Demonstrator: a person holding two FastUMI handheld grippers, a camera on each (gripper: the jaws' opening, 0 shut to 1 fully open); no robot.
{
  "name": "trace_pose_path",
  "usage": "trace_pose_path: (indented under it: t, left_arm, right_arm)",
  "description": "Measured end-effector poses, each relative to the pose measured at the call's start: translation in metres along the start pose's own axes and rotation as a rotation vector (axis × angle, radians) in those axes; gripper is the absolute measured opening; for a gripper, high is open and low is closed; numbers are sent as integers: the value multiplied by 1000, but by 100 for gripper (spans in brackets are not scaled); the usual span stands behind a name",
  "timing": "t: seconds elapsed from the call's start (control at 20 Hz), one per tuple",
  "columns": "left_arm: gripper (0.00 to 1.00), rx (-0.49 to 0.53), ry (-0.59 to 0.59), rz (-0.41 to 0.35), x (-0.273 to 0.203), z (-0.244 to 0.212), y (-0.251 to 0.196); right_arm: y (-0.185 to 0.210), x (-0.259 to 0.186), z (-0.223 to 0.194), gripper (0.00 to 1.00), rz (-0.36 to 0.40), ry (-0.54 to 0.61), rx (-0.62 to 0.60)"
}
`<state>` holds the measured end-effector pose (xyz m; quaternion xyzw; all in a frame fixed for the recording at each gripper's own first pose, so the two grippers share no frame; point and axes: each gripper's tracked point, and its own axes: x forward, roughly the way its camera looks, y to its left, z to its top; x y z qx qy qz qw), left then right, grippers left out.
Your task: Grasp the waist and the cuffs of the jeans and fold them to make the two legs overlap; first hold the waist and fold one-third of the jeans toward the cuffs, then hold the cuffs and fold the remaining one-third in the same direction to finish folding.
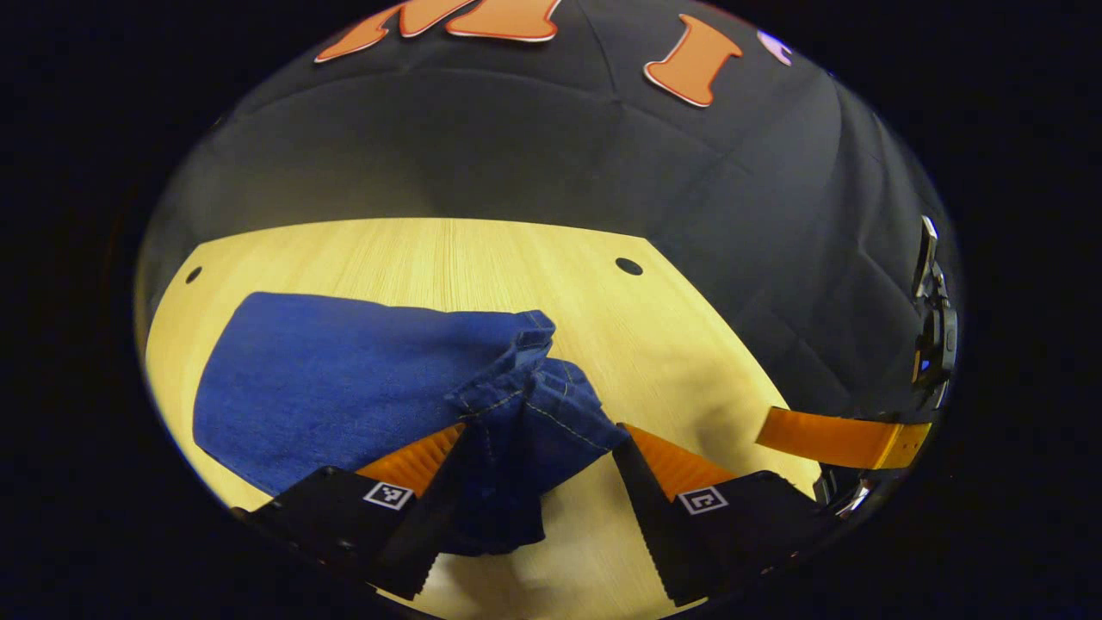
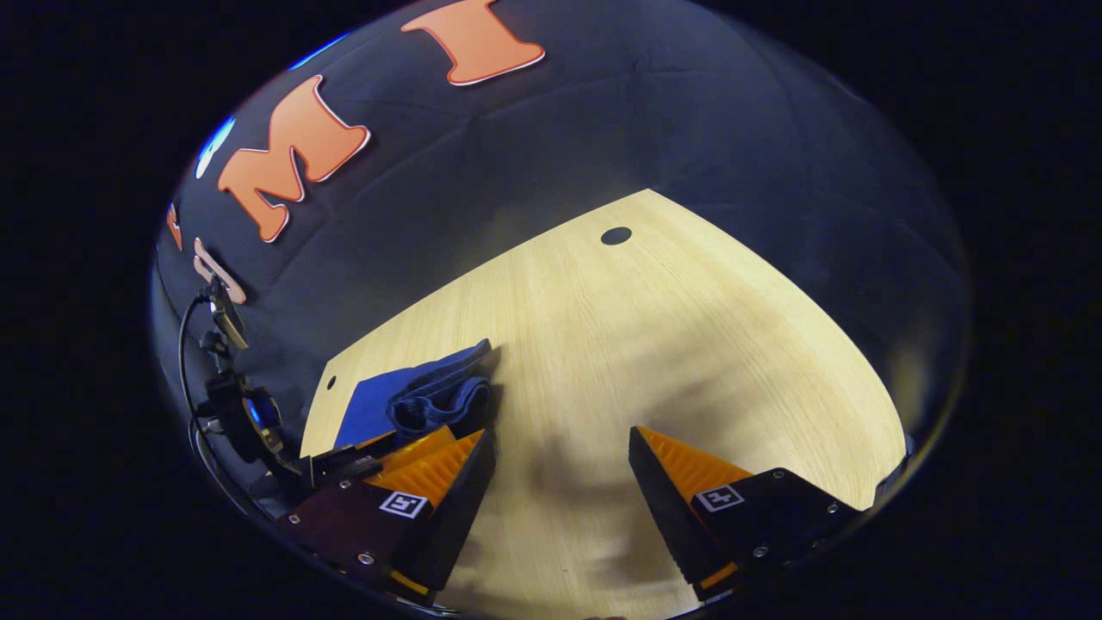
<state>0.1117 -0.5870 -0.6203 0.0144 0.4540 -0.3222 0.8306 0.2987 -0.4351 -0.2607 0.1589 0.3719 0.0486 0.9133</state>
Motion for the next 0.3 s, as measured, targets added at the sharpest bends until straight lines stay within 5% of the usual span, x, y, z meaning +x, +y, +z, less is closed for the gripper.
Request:
trace_pose_path:
  t: [0.3]
  left_arm:
    - [98,0,-138,14,-100,50,36]
  right_arm:
    - [53,-17,25,97,-5,-62,-118]
